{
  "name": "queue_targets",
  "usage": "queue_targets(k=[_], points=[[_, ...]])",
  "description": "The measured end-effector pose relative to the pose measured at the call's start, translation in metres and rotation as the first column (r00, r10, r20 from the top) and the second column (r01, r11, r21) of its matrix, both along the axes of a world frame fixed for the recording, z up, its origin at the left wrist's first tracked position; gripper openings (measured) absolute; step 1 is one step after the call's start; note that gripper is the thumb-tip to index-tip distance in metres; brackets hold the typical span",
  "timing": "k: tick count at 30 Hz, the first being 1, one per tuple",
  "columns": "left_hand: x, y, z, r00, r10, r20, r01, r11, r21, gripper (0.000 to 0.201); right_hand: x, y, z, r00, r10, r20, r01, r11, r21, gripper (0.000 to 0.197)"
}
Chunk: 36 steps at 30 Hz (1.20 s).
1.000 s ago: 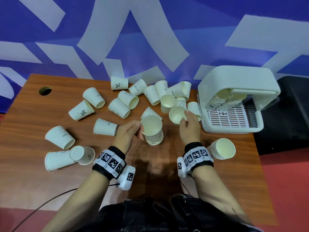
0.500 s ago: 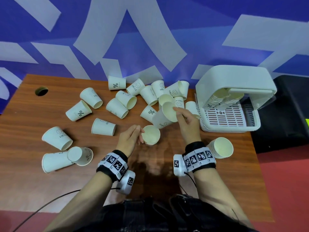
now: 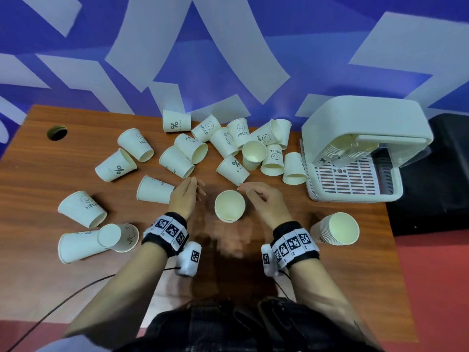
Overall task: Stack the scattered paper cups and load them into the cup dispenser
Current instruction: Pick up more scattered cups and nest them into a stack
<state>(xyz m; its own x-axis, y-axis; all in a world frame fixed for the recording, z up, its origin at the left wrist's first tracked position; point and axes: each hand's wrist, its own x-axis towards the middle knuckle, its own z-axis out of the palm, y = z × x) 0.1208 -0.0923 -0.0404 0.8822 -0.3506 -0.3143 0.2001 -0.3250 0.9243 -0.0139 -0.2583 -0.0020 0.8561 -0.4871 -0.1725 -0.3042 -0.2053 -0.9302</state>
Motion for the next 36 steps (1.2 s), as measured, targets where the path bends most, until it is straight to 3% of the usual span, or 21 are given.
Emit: queue_targets(k=[10, 14, 18, 27, 33, 36], points=[[0.049, -0.042, -0.013, 0.975, -0.222, -0.034, 0.224, 0.964, 0.142, 0.033, 0.025, -0.042, -0.017, 0.982, -0.143, -0.125, 0.128, 0.985, -0.119, 0.023], [0.058, -0.054, -0.020, 0.949, -0.302, -0.096, 0.314, 0.934, 0.169, 0.037, 0.037, -0.050, -0.016, 0.975, -0.125, -0.185, 0.107, 0.988, -0.108, 0.032], [0.059, -0.064, -0.016, 0.924, -0.350, -0.150, 0.372, 0.915, 0.157, 0.025, 0.048, -0.056, -0.017, 0.961, -0.039, -0.274, 0.003, 0.991, -0.131, 0.045], [0.056, -0.063, -0.012, 0.901, -0.348, -0.261, 0.385, 0.917, 0.108, 0.028, 0.054, -0.051, -0.023, 0.919, 0.027, -0.393, -0.072, 0.992, -0.102, 0.052], [0.048, -0.048, -0.002, 0.938, -0.285, -0.199, 0.296, 0.955, 0.026, 0.029, 0.050, -0.048, -0.027, 0.919, -0.019, -0.395, -0.022, 0.995, -0.101, 0.039], [0.041, -0.036, 0.010, 0.964, -0.246, -0.097, 0.248, 0.969, 0.014, 0.028, 0.046, -0.047, -0.023, 0.921, -0.058, -0.385, -0.007, 0.987, -0.163, 0.037]])
